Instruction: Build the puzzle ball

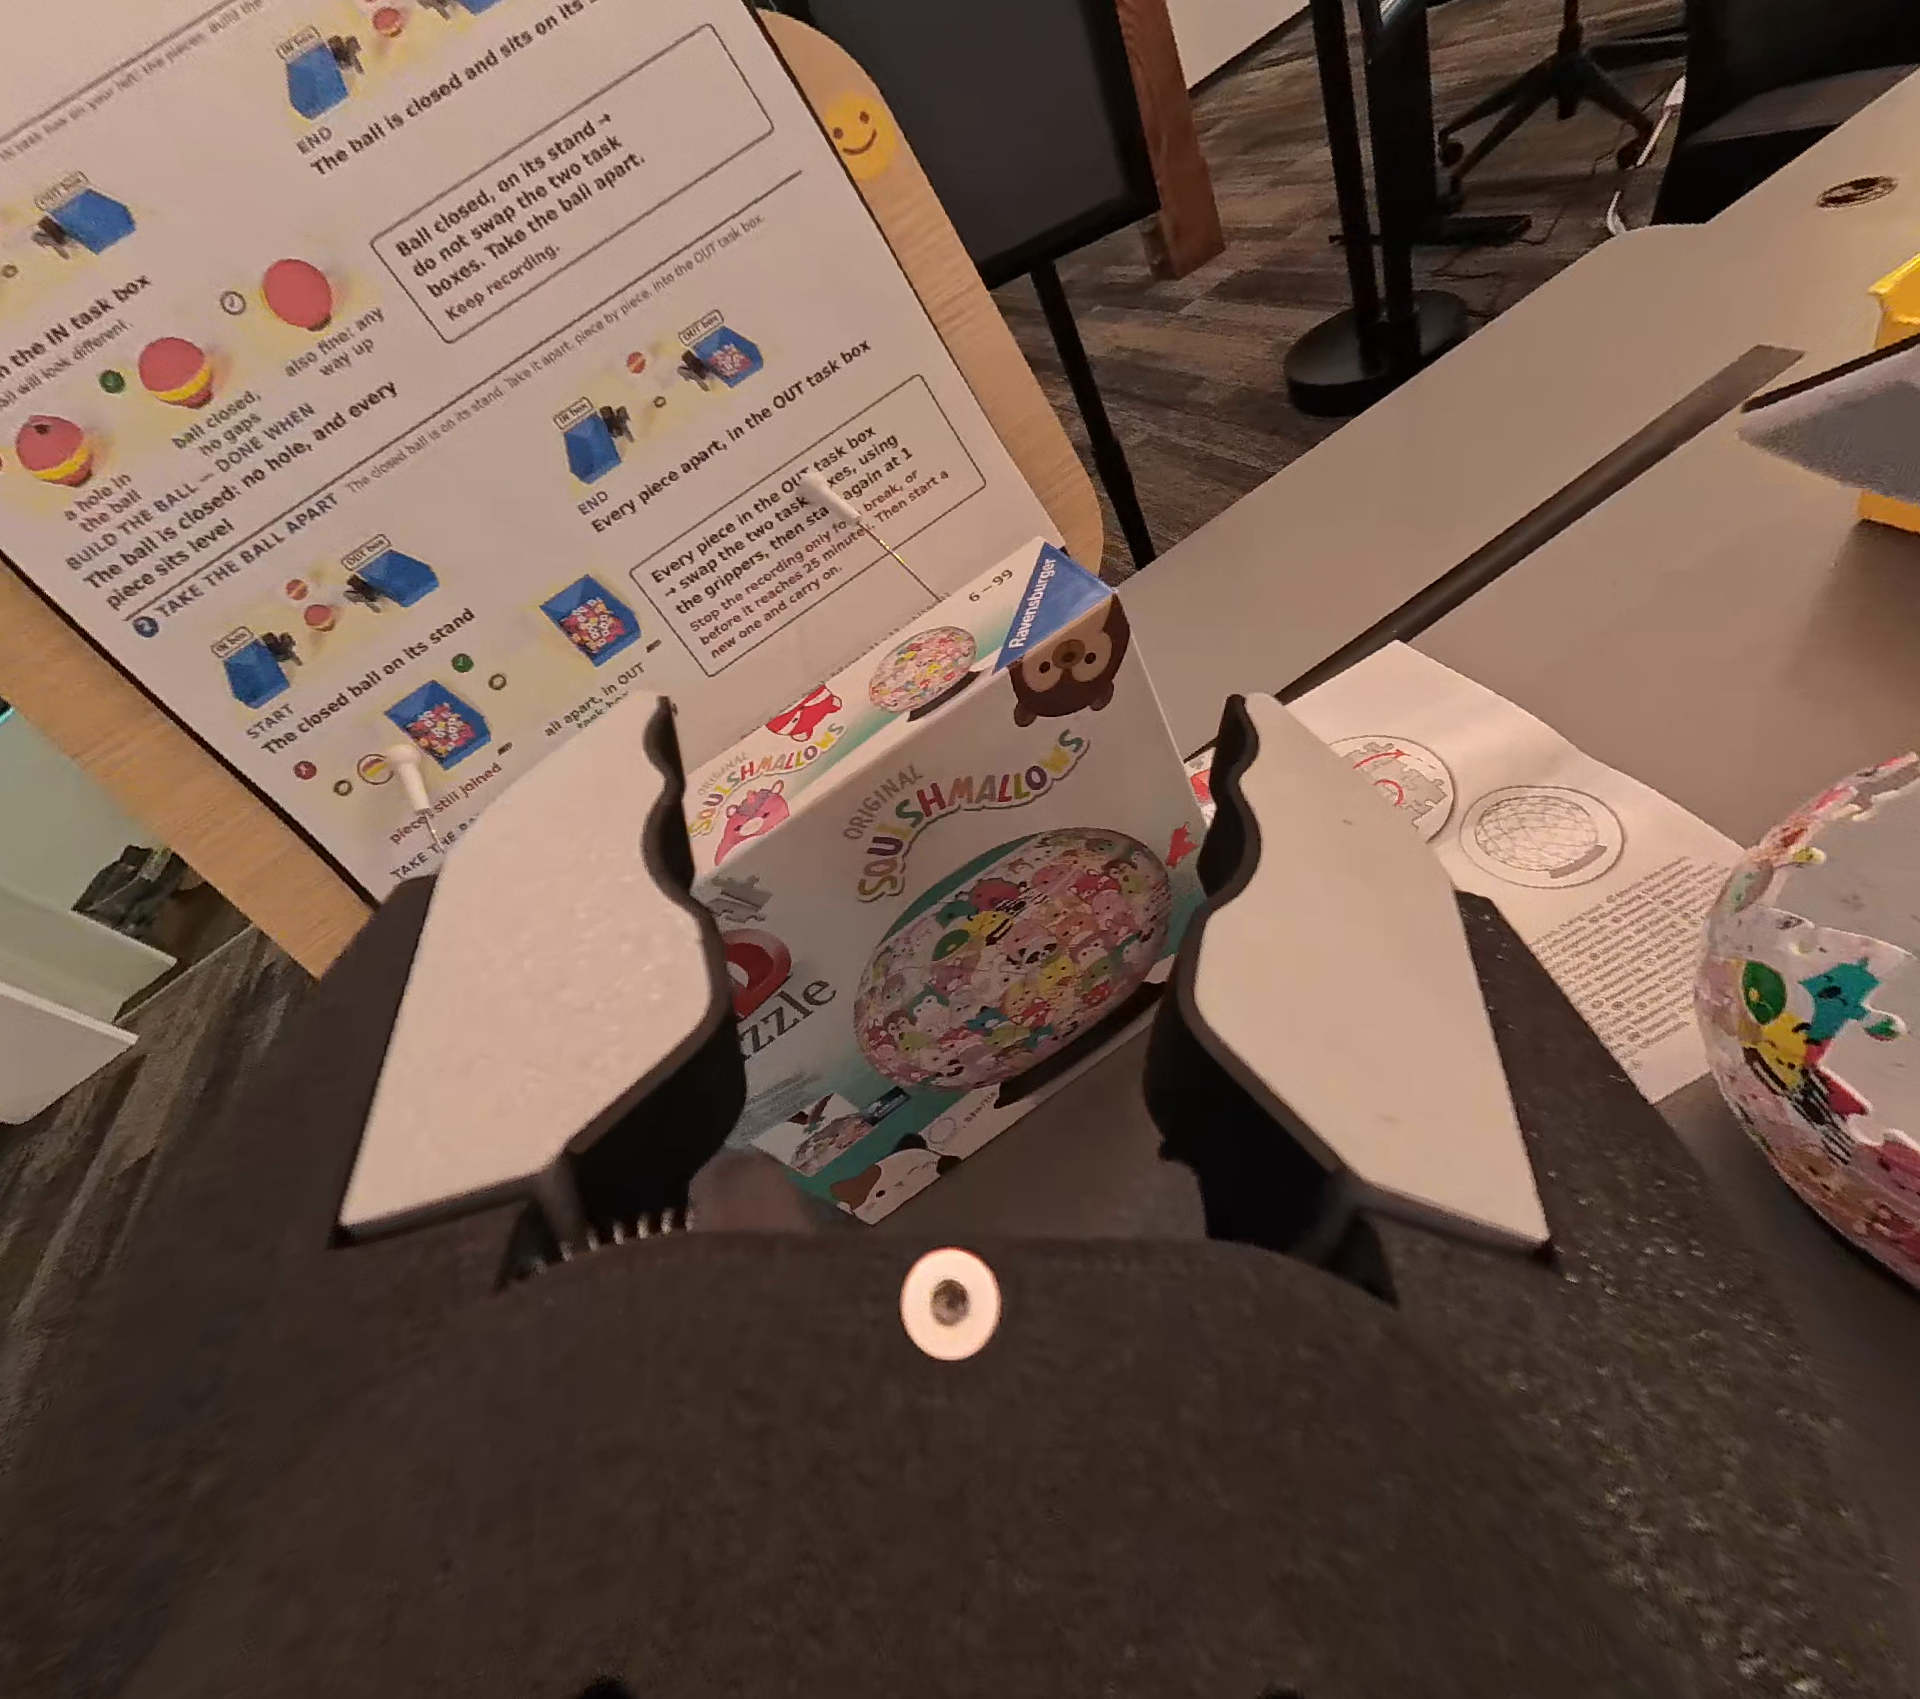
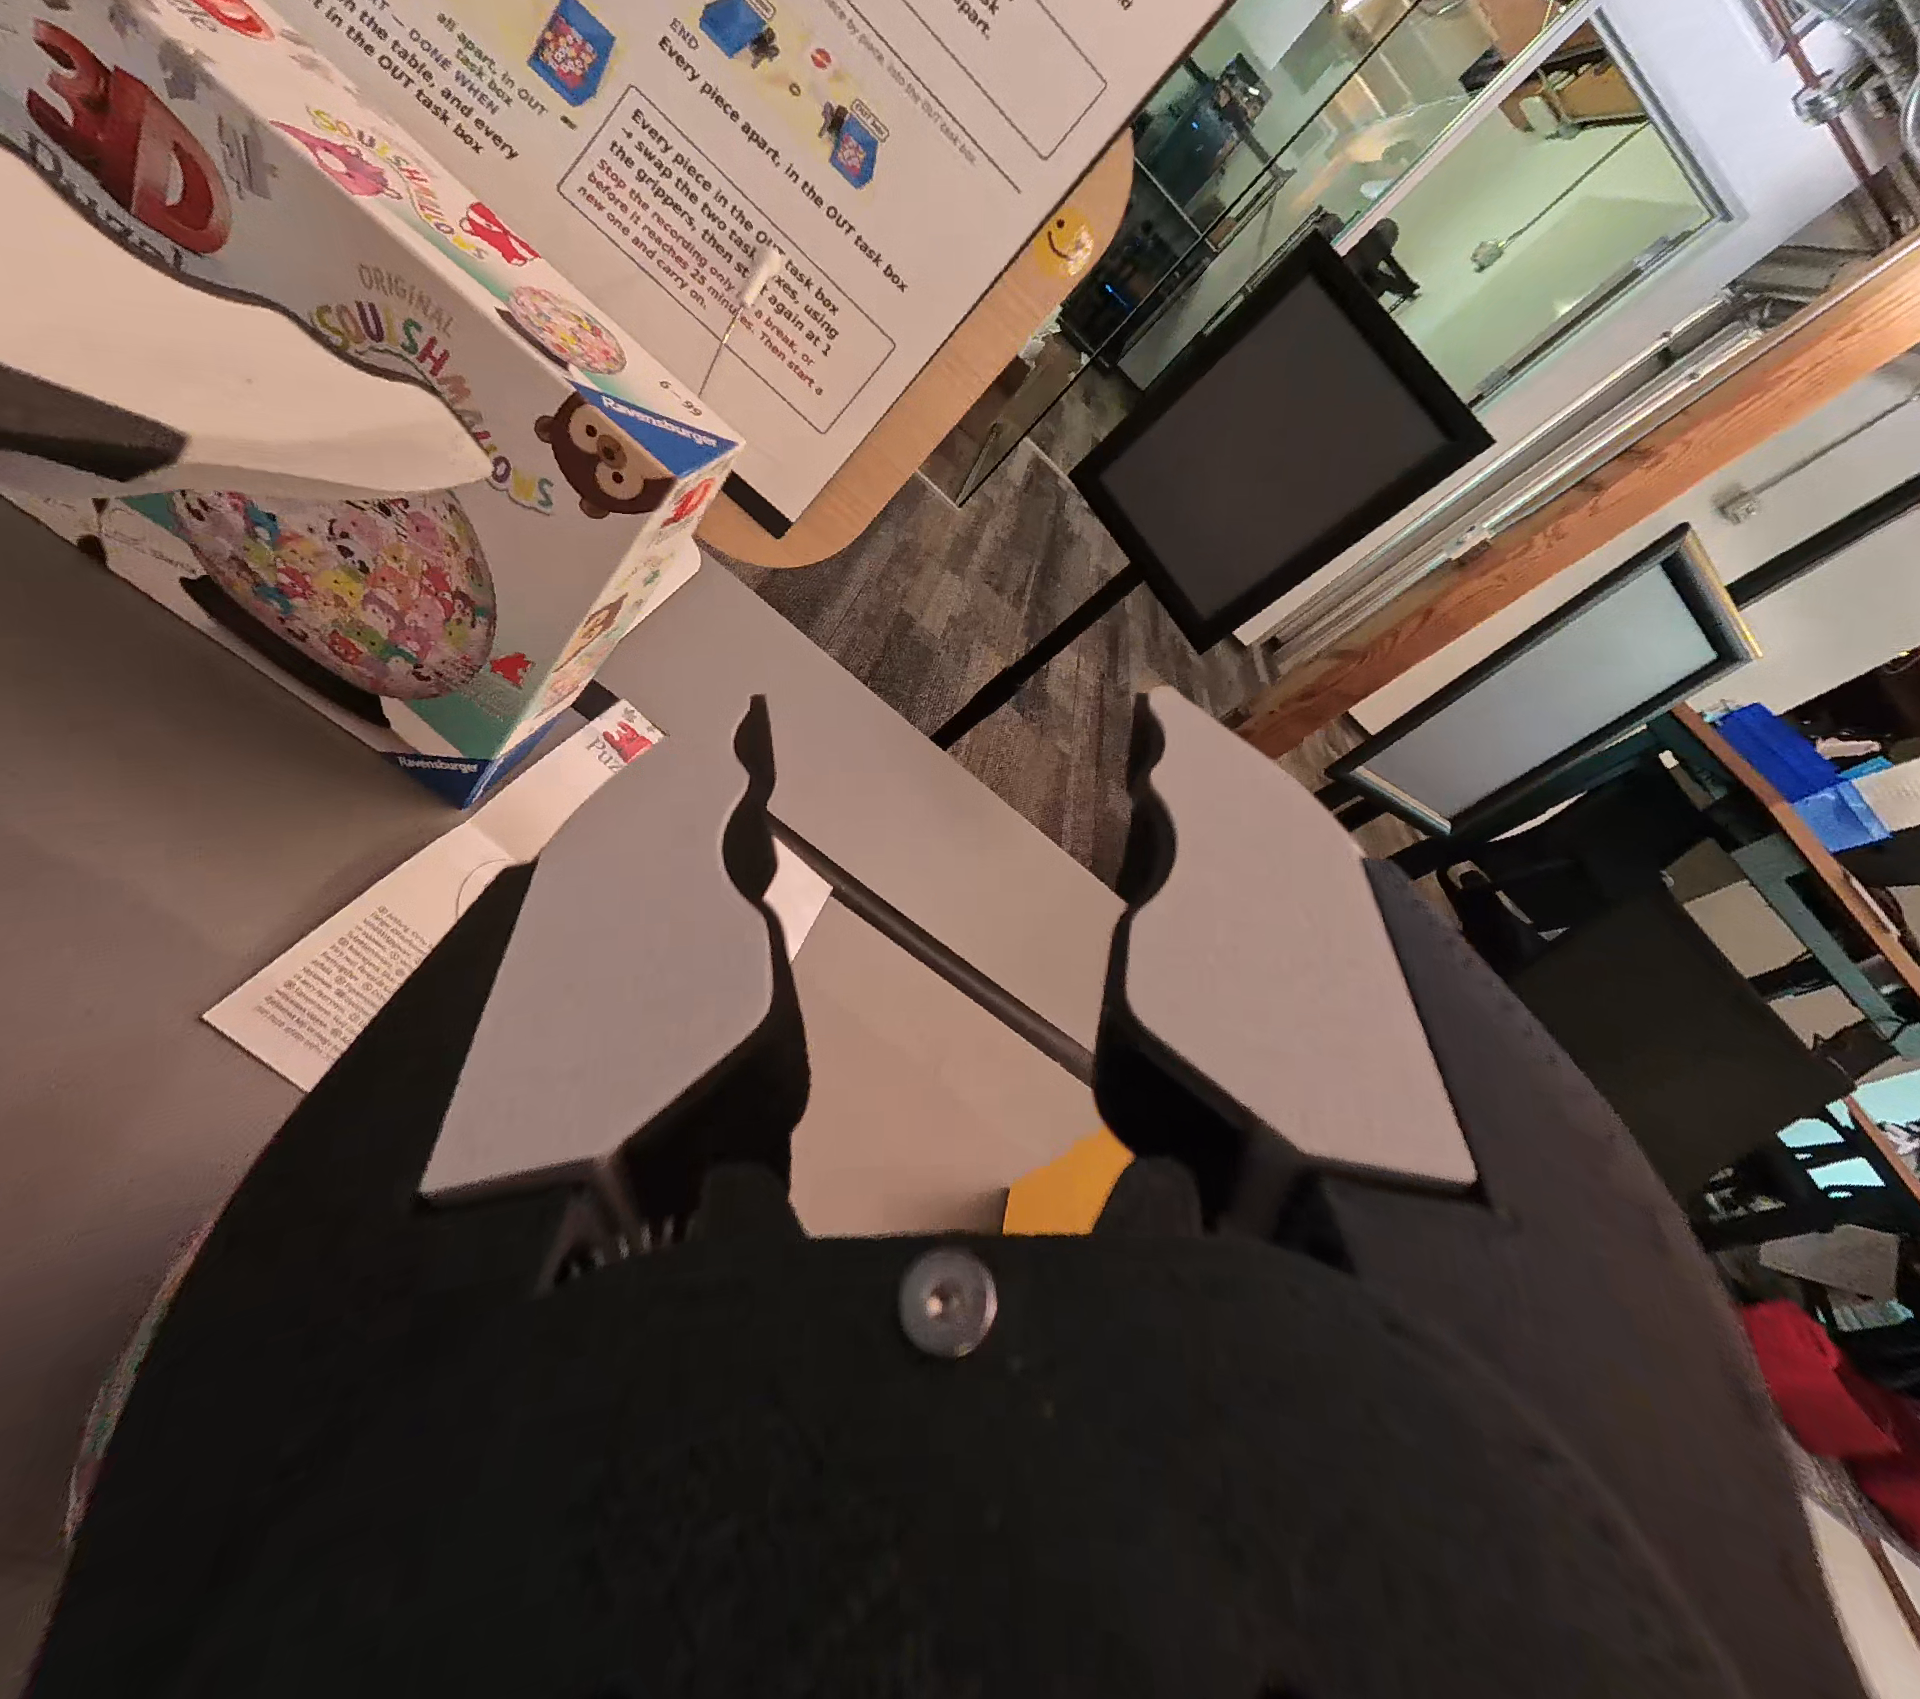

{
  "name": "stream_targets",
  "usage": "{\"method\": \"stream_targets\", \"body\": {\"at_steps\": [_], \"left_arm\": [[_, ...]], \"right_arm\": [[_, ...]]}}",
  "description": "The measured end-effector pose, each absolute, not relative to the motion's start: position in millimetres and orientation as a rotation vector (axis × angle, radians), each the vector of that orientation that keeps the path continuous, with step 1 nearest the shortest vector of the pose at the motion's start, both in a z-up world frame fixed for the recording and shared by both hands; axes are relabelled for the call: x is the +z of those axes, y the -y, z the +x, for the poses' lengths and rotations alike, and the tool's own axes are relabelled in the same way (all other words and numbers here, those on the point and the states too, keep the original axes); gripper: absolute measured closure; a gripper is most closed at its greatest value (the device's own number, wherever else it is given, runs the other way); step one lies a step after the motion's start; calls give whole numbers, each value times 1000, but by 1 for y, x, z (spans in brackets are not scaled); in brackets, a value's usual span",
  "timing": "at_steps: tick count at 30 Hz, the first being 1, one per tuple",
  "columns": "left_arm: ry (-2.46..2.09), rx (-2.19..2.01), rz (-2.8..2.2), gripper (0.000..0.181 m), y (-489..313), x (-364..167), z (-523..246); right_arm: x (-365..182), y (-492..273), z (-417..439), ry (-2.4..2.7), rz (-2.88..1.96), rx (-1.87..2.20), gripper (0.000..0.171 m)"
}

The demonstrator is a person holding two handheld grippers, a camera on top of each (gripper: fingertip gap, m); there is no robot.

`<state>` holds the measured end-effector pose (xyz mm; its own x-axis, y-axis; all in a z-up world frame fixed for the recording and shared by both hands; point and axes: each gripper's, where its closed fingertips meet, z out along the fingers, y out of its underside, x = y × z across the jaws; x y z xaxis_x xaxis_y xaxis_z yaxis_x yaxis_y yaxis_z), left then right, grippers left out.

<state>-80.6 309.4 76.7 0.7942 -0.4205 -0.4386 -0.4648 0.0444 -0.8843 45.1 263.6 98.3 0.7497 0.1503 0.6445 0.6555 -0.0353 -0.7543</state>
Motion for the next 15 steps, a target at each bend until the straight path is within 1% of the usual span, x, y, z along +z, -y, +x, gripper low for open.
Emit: {"method": "stream_targets", "body": {"at_steps": [5, 7, 8, 9, 11, 12, 14, 15], "left_arm": [[-764, -30, -1584, 85, -301, 76, -75], [-796, -118, -1621, 99, -288, 76, -76], [-808, -195, -1649, 100, -277, 75, -76], [-832, -272, -1675, 103, -265, 74, -76], [-884, -305, -1731, 106, -245, 72, -94], [-890, -264, -1750, 109, -239, 73, -114], [-887, -198, -1773, 130, -225, 79, -161], [-874, -203, -1806, 131, -215, 78, -185]], "right_arm": [[103, -261, 43, 674, -1557, -436, 104], [109, -255, 37, 683, -1524, -390, 108], [114, -251, 34, 691, -1500, -366, 114], [118, -246, 28, 718, -1469, -338, 126], [122, -233, 15, 801, -1422, -278, 167], [124, -227, 9, 829, -1397, -245, 170], [125, -217, 1, 867, -1399, -190, 171], [124, -213, -2, 888, -1411, -167, 170]]}}
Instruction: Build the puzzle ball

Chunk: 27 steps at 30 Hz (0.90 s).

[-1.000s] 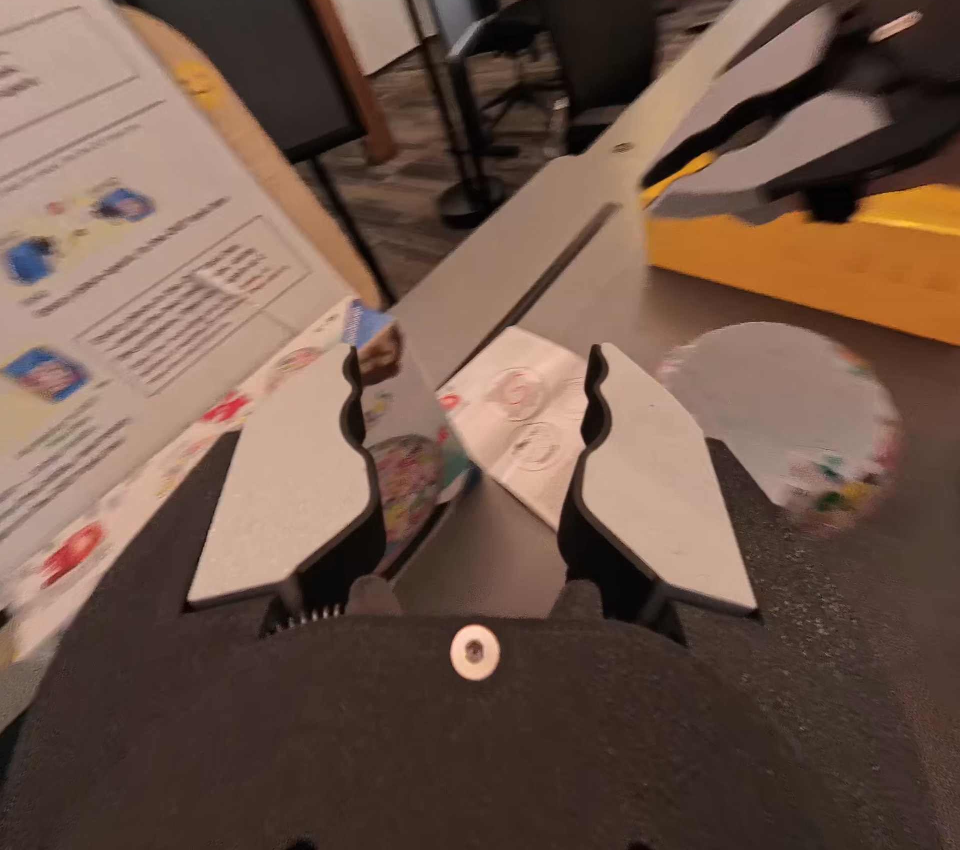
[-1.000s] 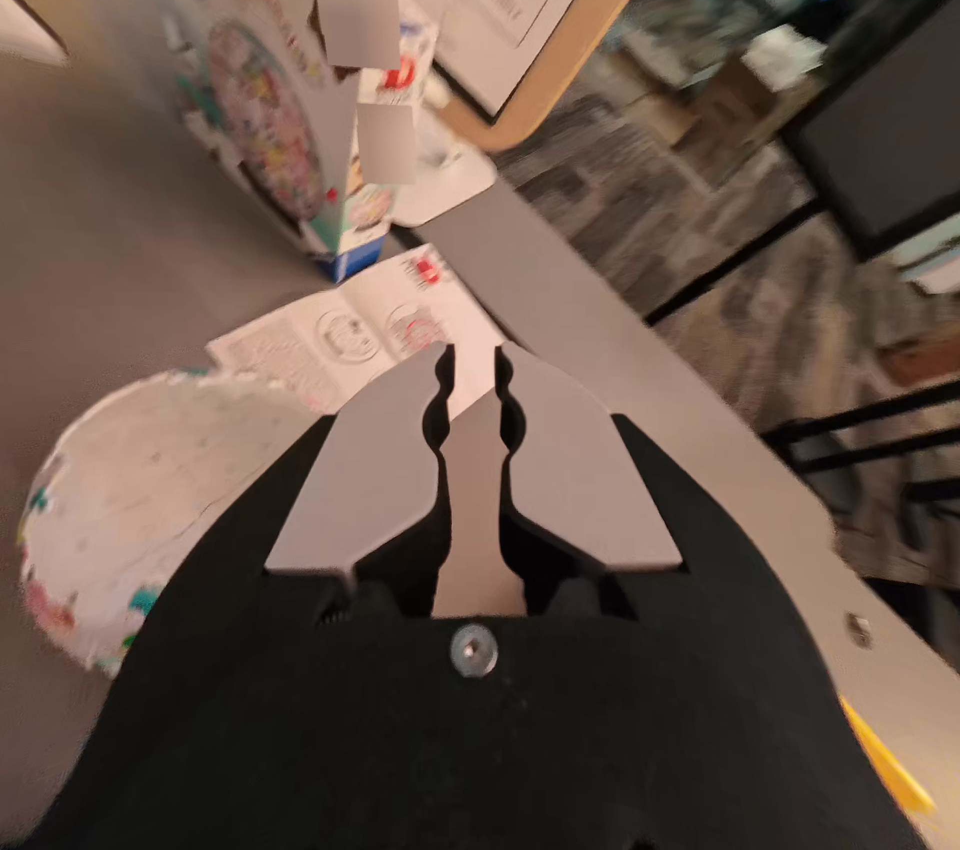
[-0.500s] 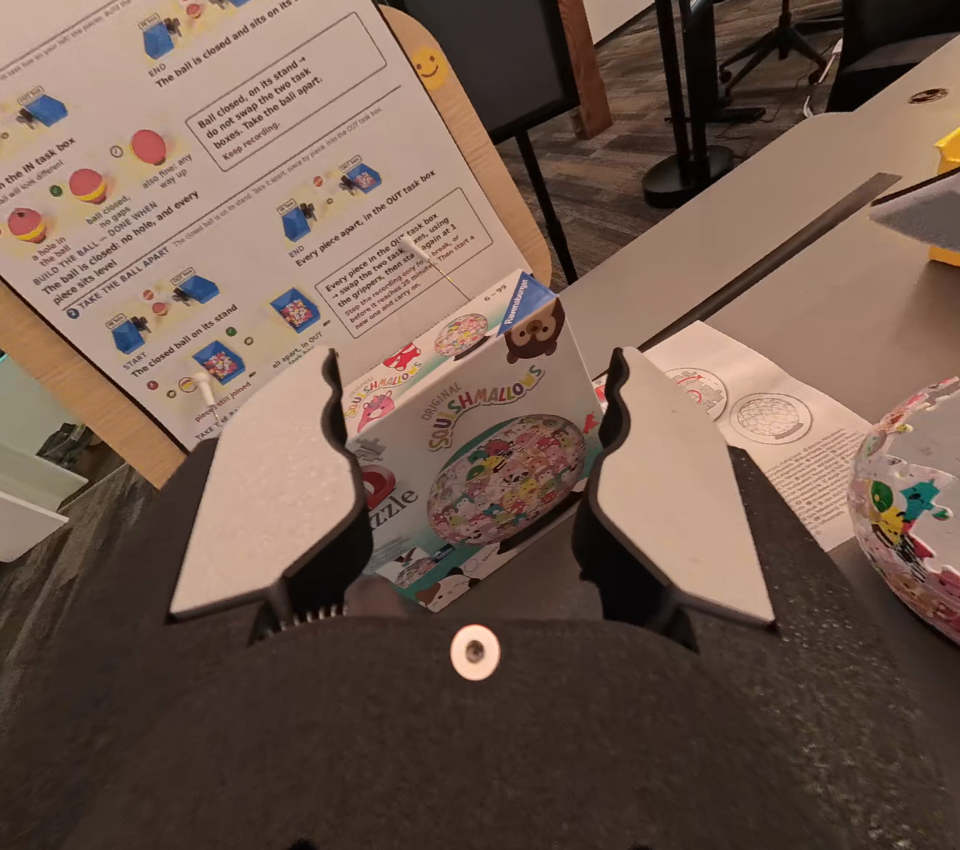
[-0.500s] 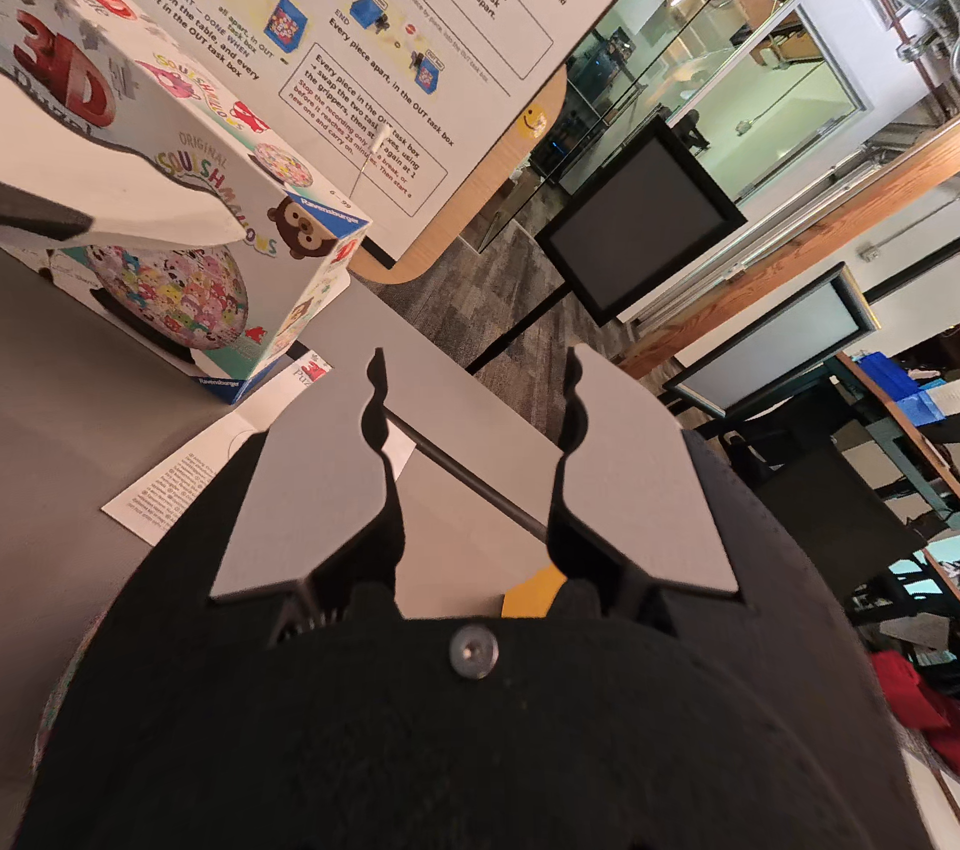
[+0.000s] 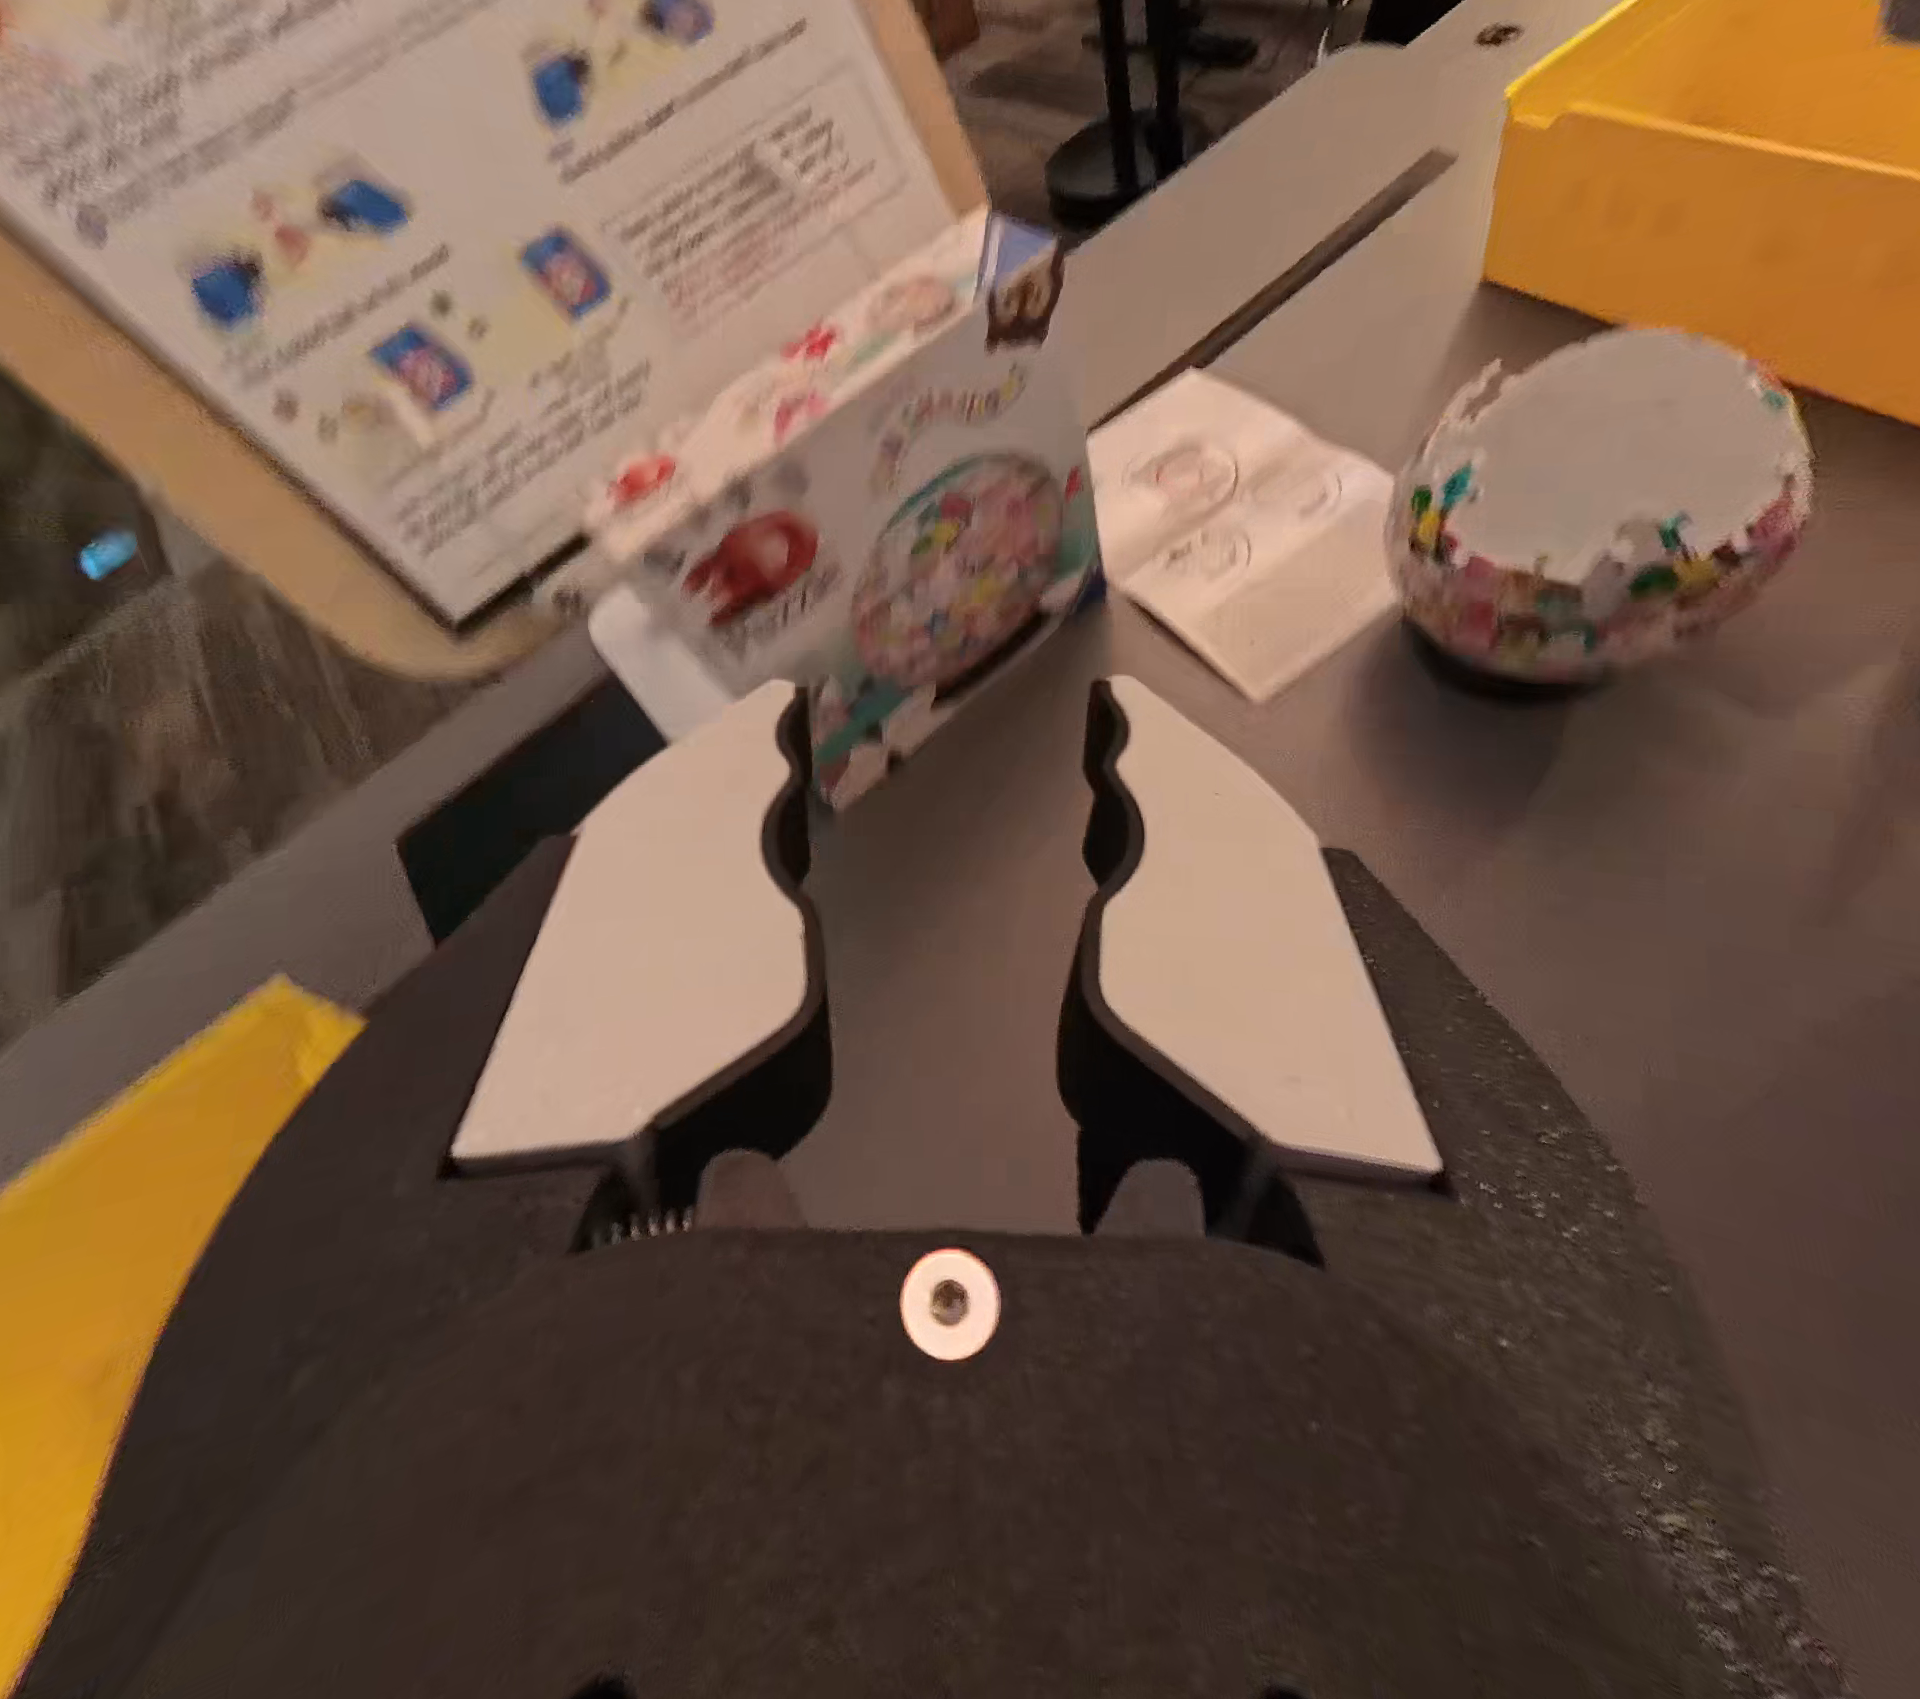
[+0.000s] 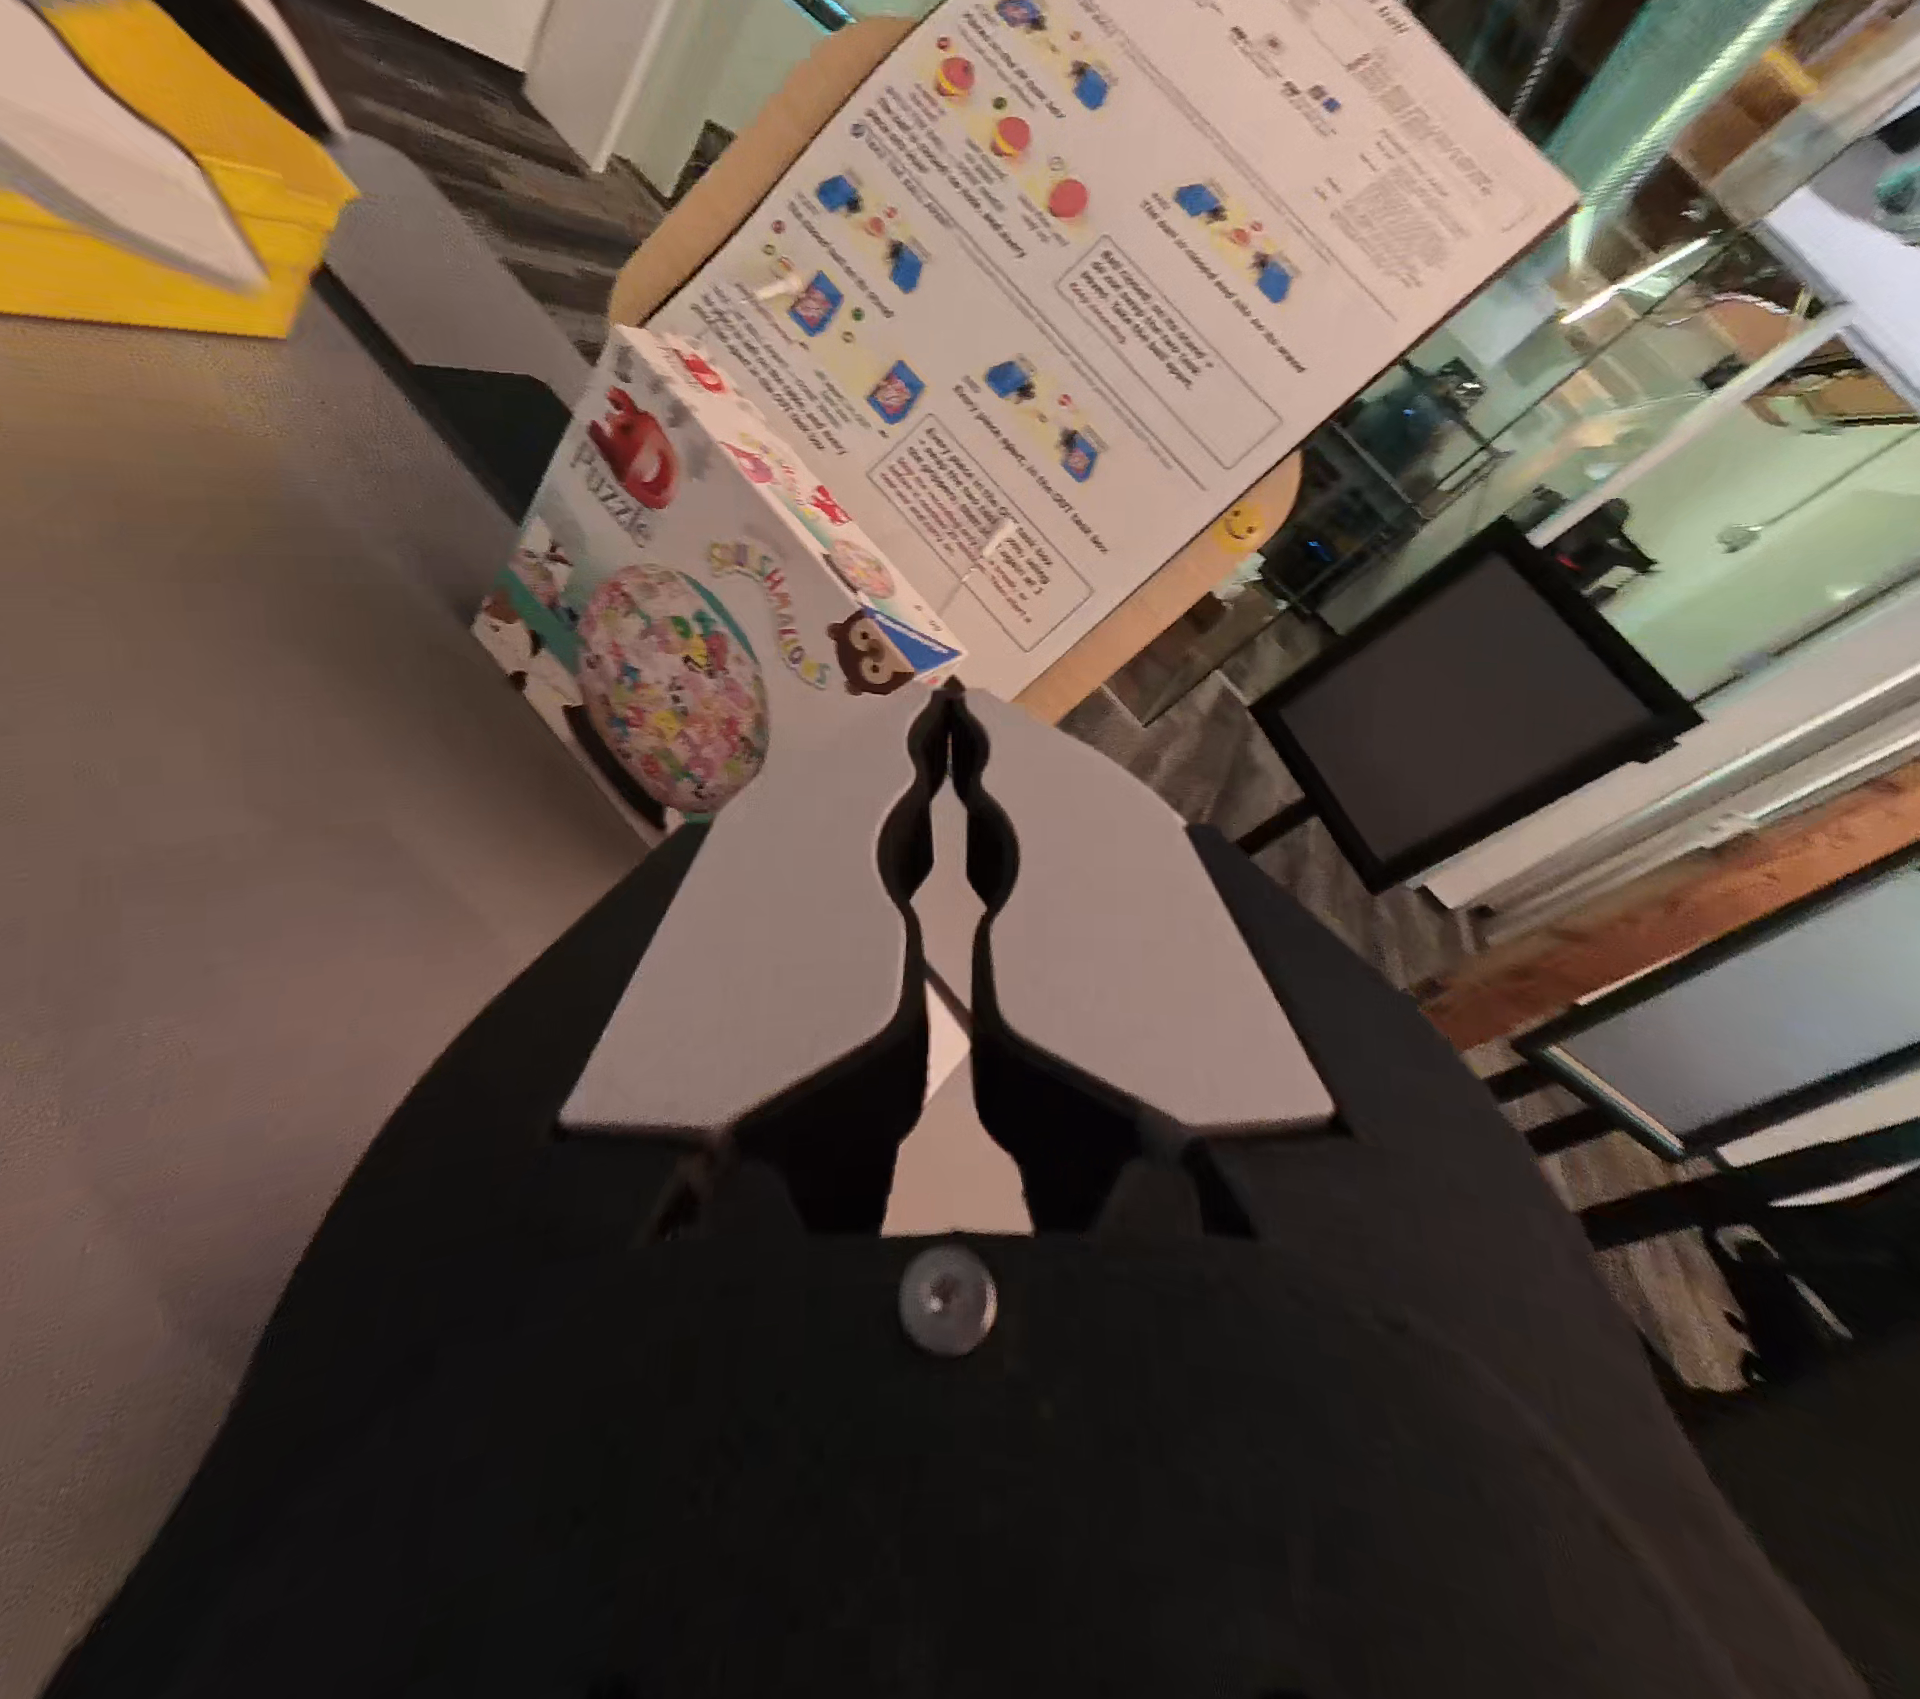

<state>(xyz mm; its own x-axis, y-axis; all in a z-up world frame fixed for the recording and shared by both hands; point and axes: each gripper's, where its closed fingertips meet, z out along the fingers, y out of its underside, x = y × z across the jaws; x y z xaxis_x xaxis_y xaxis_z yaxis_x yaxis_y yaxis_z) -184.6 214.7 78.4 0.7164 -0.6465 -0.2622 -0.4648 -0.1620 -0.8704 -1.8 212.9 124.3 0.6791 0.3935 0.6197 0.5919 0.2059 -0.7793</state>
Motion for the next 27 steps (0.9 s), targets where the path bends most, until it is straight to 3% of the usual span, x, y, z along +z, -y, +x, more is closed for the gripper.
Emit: {"method": "stream_targets", "body": {"at_steps": [1, 5, 16, 27], "left_arm": [[-863, -230, -1860, 134, -202, 73, -206], [-752, -177, -2105, 134, -170, 26, -287], [-538, 225, -2516, 125, -197, -107, -347], [-399, 86, -2627, 132, -215, -145, -348]], "right_arm": [[126, -211, -1, 882, -1417, -158, 168], [138, -208, 7, 823, -1412, -125, 125], [144, -198, 24, 847, -1424, -80, 124], [163, -187, 61, 778, -1426, 3, 127]]}}
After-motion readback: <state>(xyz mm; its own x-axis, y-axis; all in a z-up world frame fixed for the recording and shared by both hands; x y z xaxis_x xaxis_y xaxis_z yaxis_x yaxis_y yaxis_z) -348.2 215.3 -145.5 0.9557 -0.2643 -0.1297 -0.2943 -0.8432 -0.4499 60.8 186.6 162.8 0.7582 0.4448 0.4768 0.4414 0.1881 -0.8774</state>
